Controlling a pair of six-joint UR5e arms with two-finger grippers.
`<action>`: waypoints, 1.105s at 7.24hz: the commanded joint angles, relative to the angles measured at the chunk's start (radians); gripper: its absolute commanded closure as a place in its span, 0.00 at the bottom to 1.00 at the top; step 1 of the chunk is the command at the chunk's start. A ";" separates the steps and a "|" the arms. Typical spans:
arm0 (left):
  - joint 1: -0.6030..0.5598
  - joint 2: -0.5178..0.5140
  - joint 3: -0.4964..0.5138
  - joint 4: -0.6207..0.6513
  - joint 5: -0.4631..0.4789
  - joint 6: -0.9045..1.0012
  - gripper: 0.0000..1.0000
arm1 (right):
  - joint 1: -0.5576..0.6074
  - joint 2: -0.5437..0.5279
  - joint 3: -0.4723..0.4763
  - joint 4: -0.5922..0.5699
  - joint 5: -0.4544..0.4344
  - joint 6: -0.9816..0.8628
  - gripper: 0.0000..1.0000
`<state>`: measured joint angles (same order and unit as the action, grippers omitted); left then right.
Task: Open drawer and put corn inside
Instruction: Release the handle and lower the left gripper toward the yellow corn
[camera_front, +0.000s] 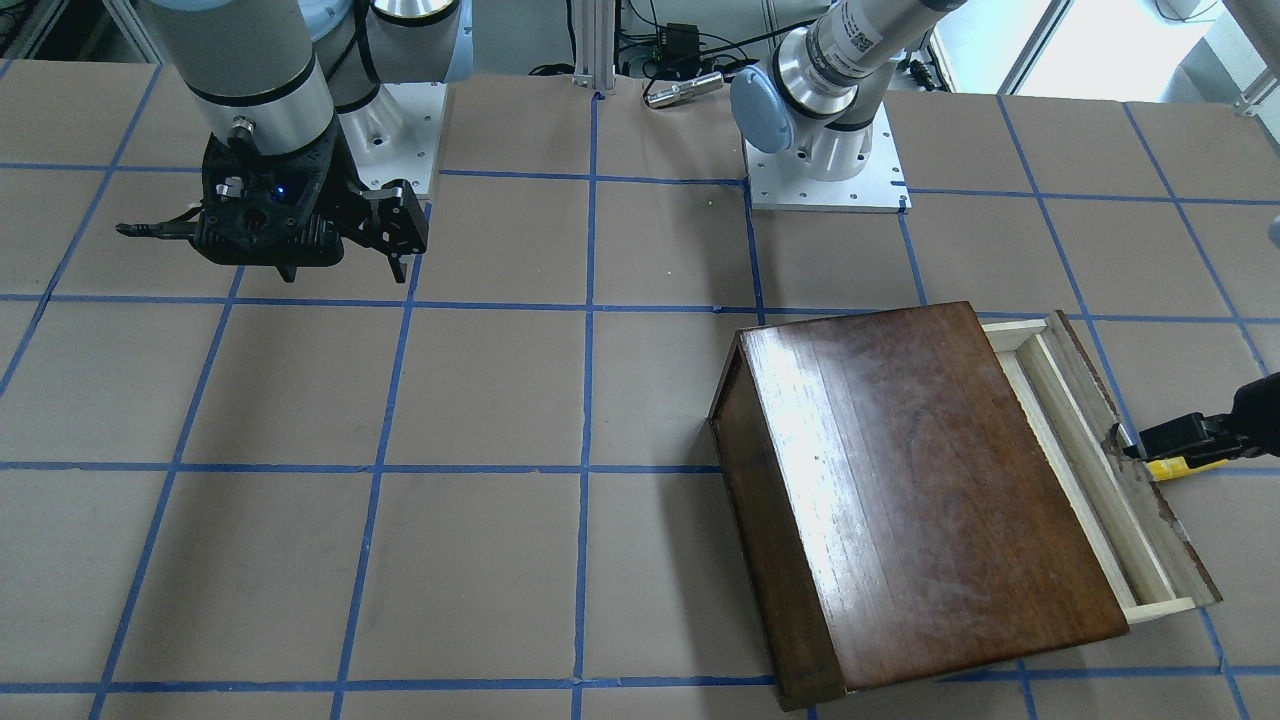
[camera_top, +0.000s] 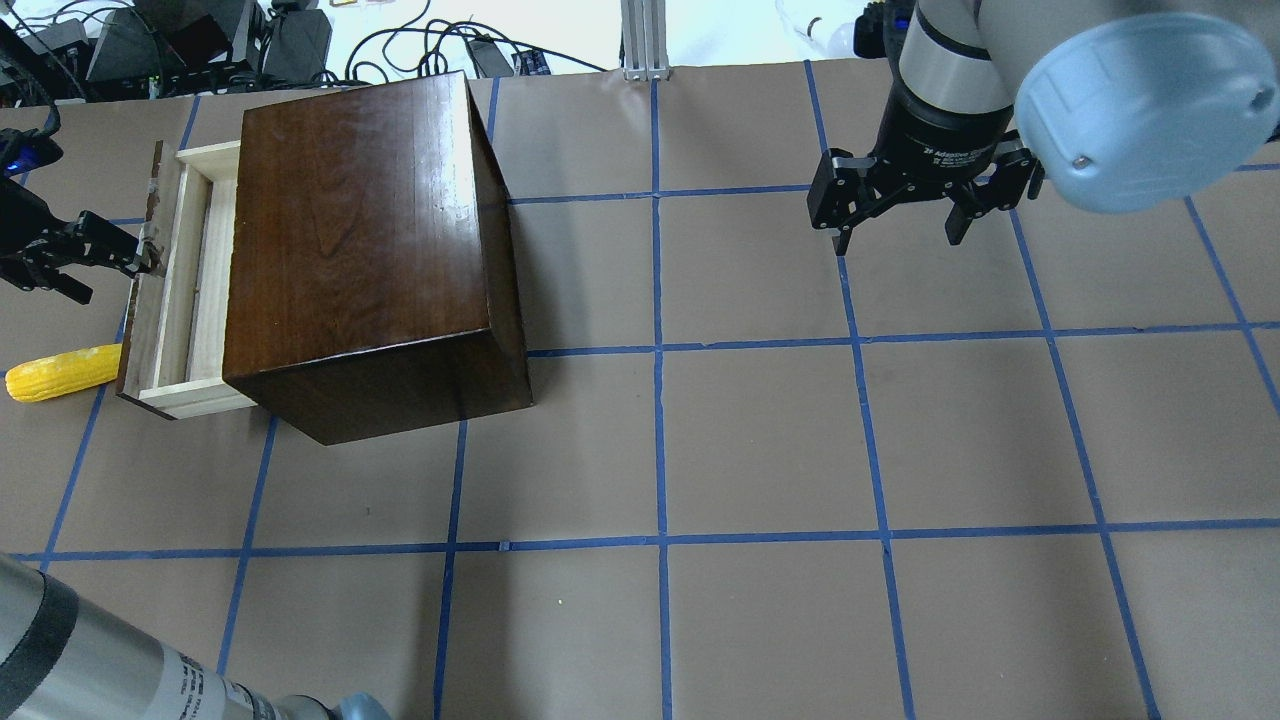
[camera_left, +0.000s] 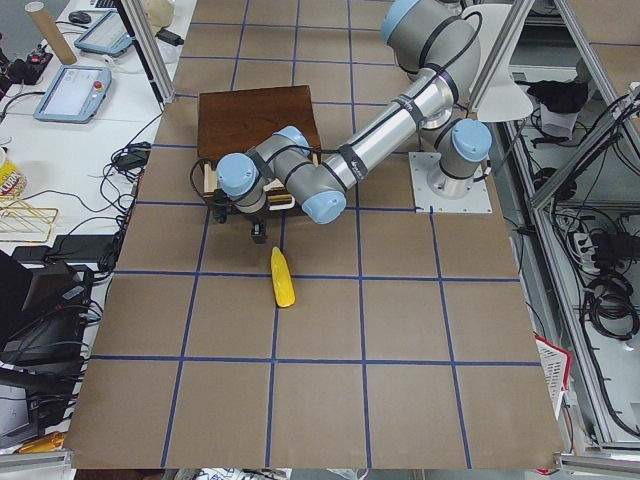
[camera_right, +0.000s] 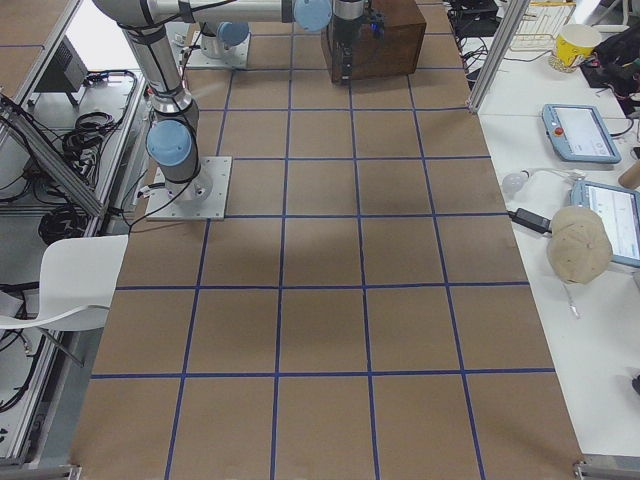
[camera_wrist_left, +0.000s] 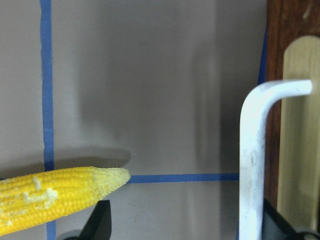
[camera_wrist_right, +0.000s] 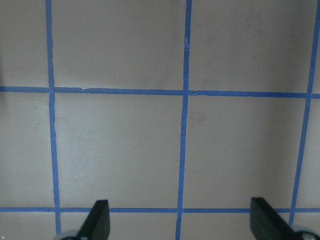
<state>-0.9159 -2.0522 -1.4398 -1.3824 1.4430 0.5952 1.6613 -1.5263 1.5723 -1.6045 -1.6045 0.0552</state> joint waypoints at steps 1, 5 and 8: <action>0.000 0.009 0.010 -0.001 0.004 0.002 0.00 | 0.000 0.000 0.000 0.000 0.000 0.000 0.00; 0.063 -0.002 0.068 -0.043 0.143 0.230 0.00 | 0.000 0.000 0.000 0.000 0.000 0.000 0.00; 0.072 -0.017 0.015 0.021 0.266 0.608 0.00 | 0.000 0.000 0.000 0.000 0.000 0.000 0.00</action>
<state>-0.8493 -2.0592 -1.3949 -1.4008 1.6660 1.0743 1.6613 -1.5263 1.5723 -1.6045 -1.6046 0.0552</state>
